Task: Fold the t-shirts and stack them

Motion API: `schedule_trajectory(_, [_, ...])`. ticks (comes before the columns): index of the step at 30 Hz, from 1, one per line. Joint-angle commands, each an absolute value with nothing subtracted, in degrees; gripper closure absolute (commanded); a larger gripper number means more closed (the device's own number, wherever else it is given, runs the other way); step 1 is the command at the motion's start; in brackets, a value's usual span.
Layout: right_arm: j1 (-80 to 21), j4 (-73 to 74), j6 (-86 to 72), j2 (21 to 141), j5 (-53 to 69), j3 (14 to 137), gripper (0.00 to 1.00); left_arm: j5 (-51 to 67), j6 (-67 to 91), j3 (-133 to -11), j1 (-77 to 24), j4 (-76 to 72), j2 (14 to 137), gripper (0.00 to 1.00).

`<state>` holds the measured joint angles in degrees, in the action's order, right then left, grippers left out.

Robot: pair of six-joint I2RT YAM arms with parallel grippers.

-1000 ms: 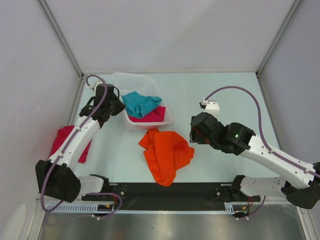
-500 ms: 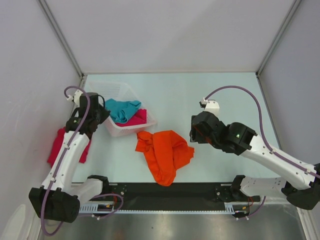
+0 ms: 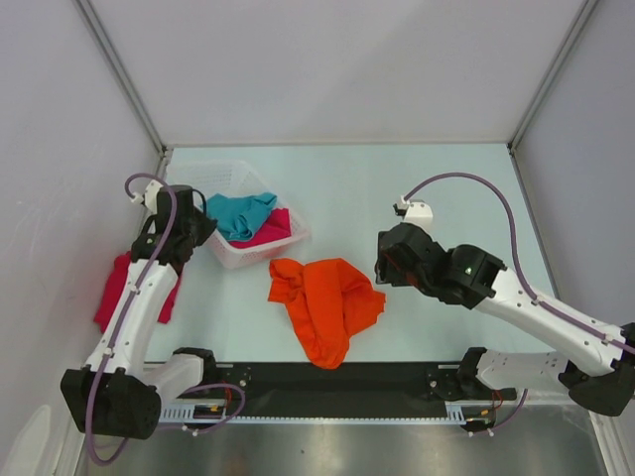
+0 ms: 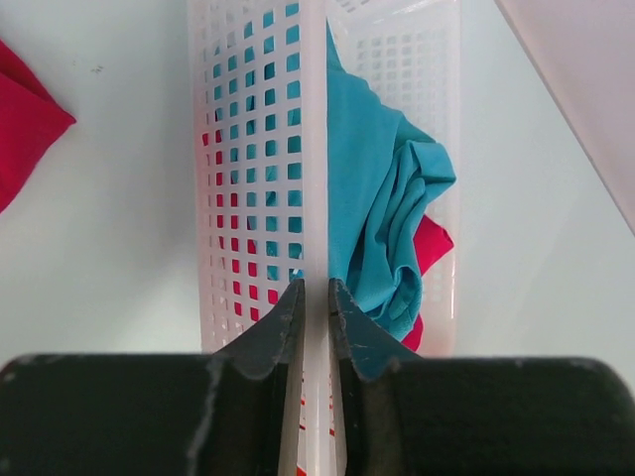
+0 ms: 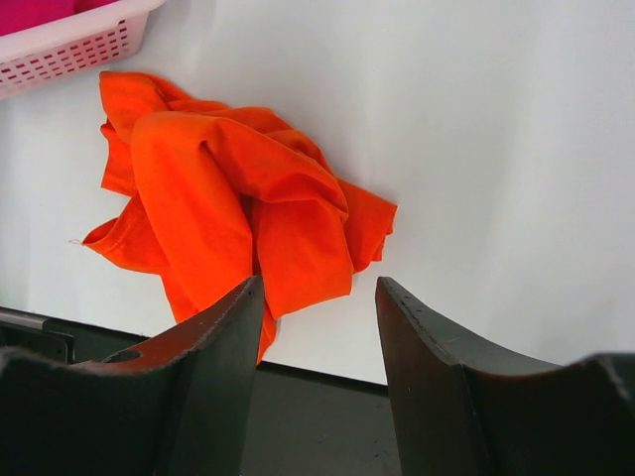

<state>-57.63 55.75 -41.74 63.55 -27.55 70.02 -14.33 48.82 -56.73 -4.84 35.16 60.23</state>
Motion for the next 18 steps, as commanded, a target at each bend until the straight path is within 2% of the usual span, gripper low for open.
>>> schedule_trajectory(1, [-57.31,54.67,-41.57,62.05,-27.77,69.17,0.46,-11.34,47.72,-56.95,-4.48,31.2,60.12,0.78])
schedule_trajectory(2, [-57.3,54.58,-41.66,61.88,-27.77,68.82,0.46,-11.34,47.72,-56.87,-4.57,31.11,60.12,0.73])
schedule_trajectory(7, [-56.69,54.76,-41.84,61.09,-27.51,67.41,0.46,-11.08,47.81,-56.34,-4.57,30.24,60.73,0.71])
schedule_trajectory(9, [-56.6,54.76,-41.84,60.82,-27.51,66.98,0.46,-10.64,47.72,-56.34,-4.48,30.06,61.43,0.66])
schedule_trajectory(10, [-56.43,54.67,-41.84,60.73,-27.51,66.89,0.46,-10.46,47.81,-56.16,-4.48,29.97,61.61,0.55])
schedule_trajectory(12, [-56.25,54.67,-41.66,60.64,-27.42,66.62,0.46,-9.76,47.81,-55.9,-4.48,29.27,62.14,0.53])
schedule_trajectory(16, [-55.81,54.84,-41.75,60.21,-27.16,65.83,0.46,-9.05,47.81,-55.2,-4.48,28.48,62.66,0.41])
schedule_trajectory(18, [-55.63,54.76,-41.66,60.12,-26.98,65.57,0.46,-8.7,47.72,-55.02,-4.4,28.22,62.75,0.4])
